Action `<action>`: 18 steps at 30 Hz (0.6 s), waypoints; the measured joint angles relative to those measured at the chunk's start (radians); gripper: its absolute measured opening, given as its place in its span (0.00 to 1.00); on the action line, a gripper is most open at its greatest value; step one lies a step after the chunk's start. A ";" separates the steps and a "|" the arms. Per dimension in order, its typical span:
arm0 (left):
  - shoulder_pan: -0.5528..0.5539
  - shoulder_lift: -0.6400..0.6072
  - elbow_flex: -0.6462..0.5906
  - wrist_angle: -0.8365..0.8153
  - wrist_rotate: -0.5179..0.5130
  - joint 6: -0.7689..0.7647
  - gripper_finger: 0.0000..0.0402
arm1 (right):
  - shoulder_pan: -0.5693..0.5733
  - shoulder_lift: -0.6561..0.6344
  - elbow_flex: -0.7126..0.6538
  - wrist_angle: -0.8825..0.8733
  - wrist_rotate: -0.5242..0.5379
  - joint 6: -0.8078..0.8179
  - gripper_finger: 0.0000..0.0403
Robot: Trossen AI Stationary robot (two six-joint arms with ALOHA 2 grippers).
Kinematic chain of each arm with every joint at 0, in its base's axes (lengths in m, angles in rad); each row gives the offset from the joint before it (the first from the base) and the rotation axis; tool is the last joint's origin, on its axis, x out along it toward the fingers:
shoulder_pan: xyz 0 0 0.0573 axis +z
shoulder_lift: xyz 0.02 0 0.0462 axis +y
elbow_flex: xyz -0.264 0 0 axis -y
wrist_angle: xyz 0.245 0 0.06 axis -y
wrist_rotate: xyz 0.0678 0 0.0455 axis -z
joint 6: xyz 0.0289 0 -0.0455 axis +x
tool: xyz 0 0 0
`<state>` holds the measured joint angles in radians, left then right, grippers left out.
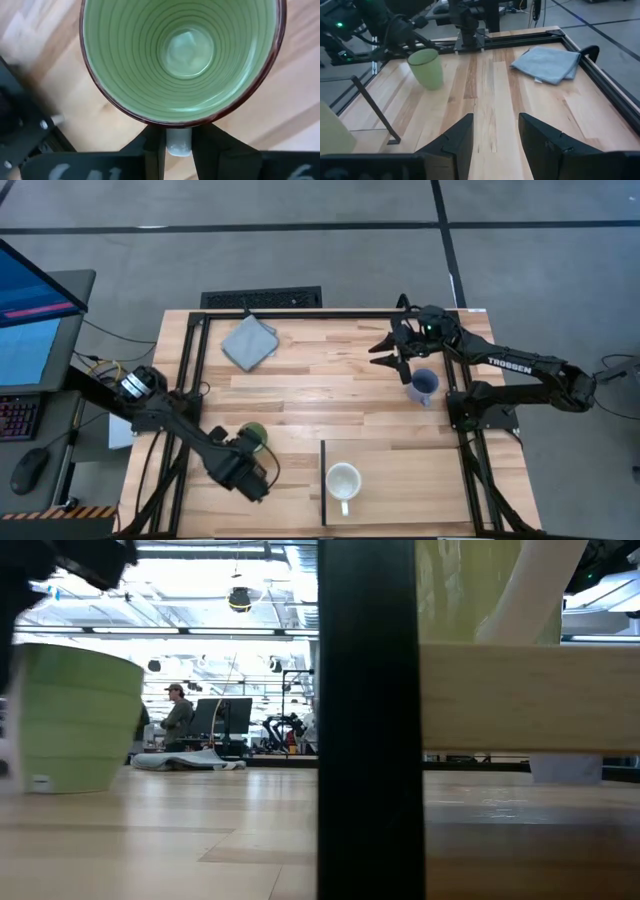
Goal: Stack small to large cups/mugs on shelf
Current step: Put the green cup on the table
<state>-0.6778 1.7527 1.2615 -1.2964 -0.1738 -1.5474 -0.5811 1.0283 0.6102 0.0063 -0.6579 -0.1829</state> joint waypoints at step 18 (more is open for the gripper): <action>0.263 -0.001 0.008 0.020 -0.097 0.380 0.12 | 0.019 0.000 0.000 0.000 0.000 0.001 0.44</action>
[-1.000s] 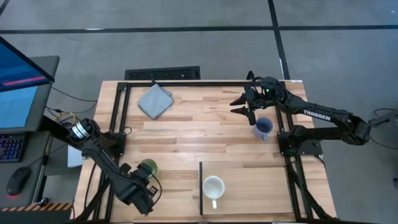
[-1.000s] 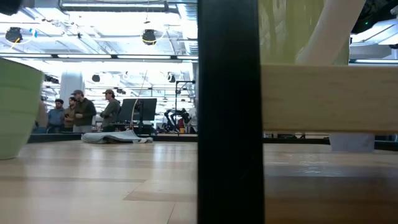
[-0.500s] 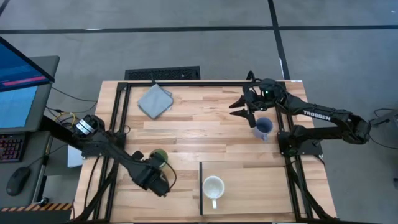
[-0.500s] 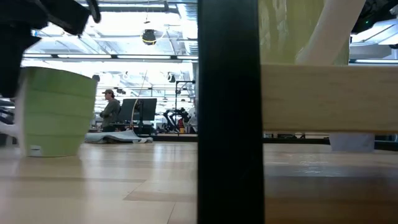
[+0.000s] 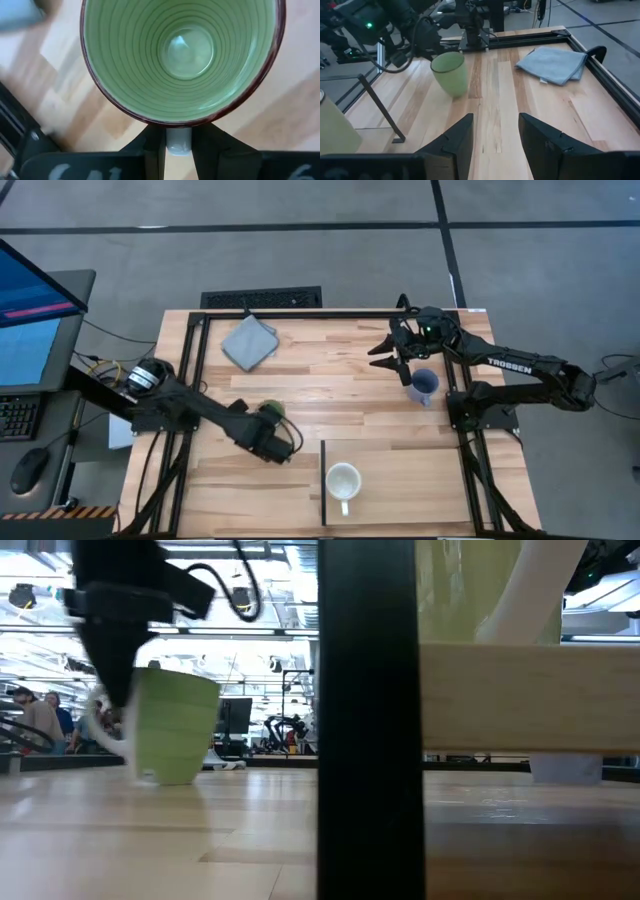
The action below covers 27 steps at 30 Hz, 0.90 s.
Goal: Stack small to large cups/mugs on shelf
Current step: Put the green cup on the table
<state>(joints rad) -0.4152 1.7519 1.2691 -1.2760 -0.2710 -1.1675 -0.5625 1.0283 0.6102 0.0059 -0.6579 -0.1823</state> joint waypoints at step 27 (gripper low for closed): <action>0.432 0.000 0.184 0.386 0.035 0.843 0.12 | 0.000 0.000 0.000 -0.139 -0.001 0.025 0.44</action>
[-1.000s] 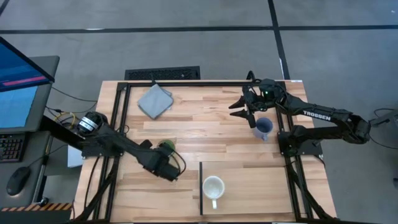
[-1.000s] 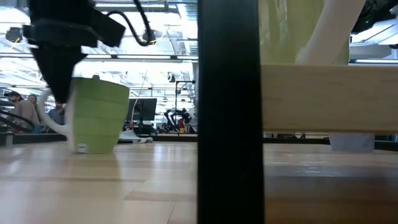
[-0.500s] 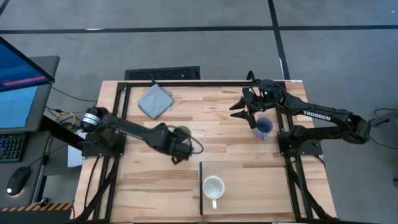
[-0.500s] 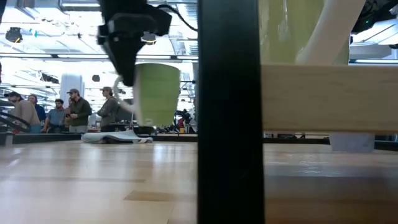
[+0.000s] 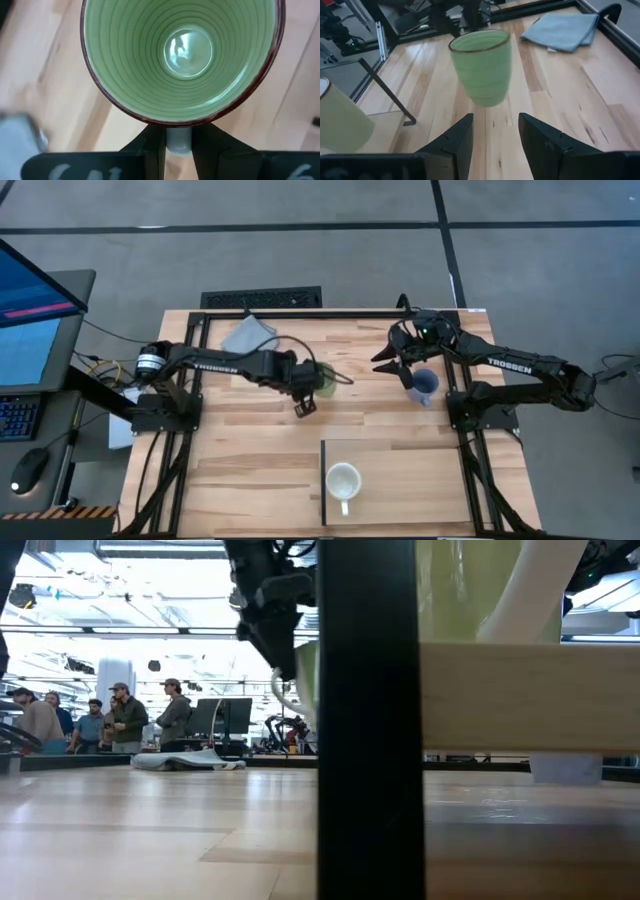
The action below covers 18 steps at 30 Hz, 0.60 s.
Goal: Stack small to large cups/mugs on shelf
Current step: Put the green cup on the table
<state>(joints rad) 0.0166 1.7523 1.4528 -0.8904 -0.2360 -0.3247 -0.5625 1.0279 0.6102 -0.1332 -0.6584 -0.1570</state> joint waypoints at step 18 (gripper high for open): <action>0.106 0.035 0.000 0.180 0.067 0.213 0.12 | 0.000 0.000 0.000 -0.039 0.001 0.027 0.44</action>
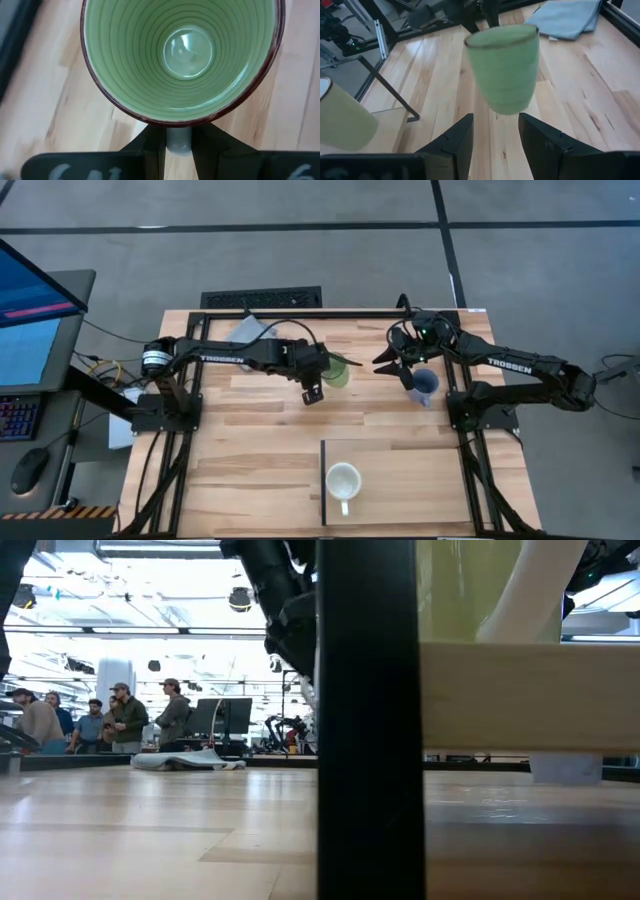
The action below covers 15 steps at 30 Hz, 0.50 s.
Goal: Stack small to large cups/mugs on shelf
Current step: Put the green cup on the table
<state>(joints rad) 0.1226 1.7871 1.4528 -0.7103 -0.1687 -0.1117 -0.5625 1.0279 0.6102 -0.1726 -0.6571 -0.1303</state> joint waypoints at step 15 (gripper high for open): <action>-0.001 0.138 -0.001 0.091 0.060 0.049 0.12 | -0.001 0.000 0.000 -0.014 0.002 0.000 0.44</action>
<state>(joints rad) 0.1219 1.9253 1.4521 -0.6197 -0.1092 -0.0631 -0.5632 1.0279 0.6098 -0.1864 -0.6552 -0.1307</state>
